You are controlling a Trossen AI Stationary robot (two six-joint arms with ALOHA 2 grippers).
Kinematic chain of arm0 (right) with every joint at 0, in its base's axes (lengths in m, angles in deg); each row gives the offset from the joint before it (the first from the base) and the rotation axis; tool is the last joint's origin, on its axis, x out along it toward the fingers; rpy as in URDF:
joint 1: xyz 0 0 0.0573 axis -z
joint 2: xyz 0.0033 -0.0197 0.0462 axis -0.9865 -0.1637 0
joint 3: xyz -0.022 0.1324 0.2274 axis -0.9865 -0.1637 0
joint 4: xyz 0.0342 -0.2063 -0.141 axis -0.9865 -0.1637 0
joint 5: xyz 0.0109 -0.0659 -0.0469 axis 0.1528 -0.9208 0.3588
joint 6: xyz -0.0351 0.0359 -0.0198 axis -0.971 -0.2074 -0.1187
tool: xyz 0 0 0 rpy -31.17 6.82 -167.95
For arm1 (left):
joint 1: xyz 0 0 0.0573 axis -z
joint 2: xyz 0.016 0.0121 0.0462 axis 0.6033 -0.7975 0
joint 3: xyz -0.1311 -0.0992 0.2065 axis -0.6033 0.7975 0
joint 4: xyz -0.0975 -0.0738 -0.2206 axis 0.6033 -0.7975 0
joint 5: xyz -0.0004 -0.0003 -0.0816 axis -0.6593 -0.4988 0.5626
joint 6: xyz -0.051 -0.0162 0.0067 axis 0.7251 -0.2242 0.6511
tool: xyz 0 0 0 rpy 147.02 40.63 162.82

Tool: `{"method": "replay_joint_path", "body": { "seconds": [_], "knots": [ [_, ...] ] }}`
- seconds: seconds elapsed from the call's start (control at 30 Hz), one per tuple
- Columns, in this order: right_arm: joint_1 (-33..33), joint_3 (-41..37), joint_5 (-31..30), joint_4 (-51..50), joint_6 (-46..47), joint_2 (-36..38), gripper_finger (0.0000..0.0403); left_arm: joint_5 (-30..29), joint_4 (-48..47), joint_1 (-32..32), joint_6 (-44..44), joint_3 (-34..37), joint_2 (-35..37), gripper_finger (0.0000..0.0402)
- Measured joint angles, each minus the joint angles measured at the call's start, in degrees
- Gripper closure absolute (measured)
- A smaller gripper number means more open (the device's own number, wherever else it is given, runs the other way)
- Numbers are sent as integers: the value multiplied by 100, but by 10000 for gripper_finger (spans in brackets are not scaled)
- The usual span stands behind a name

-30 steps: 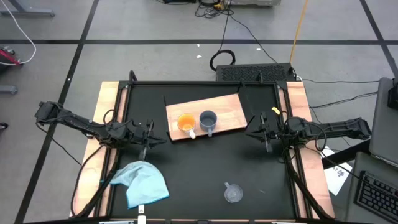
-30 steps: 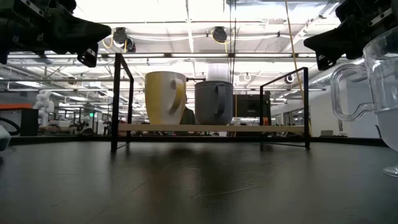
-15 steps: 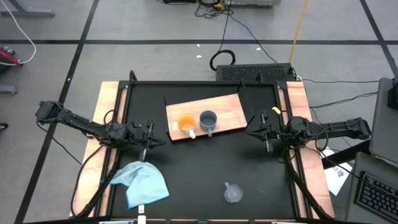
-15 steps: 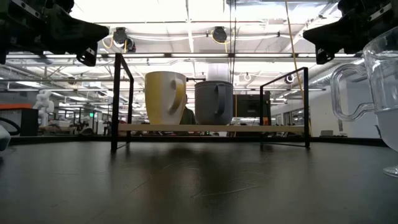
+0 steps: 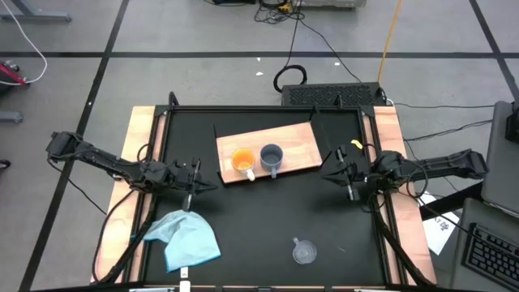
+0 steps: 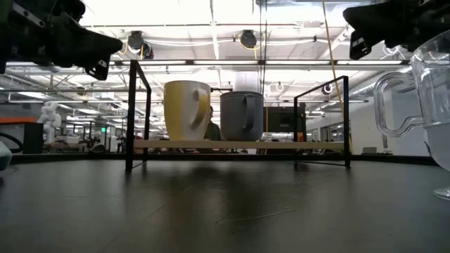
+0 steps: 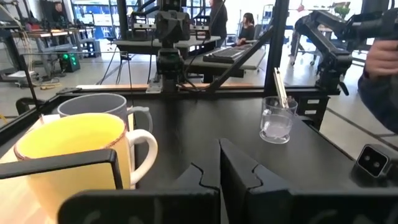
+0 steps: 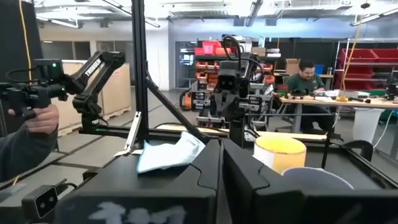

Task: Stack small to large cups/mugs on shelf
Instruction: Put the transparent mug on the shelf

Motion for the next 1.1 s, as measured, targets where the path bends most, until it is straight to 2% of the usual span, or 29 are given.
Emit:
{"method": "replay_joint_path", "body": {
  "seconds": [0.27,0.7,0.8,0.97,1.1],
  "knots": [
    [-26,1,74,395,307,-507,378,-38,84,-1,68,-1,0,401],
    [-739,15,80,1185,400,-1095,357,-153,86,-1,191,-1,0,400],
    [-923,262,17,820,322,-1287,348,-181,86,-1,195,-1,0,400],
    [-1339,1115,-720,-408,-108,-1941,325,-230,86,-50,258,-1,0,400],
    [-1609,1933,-724,-1235,-401,-2385,311,-207,-75,-49,369,-6,-2,399]
  ]
}}
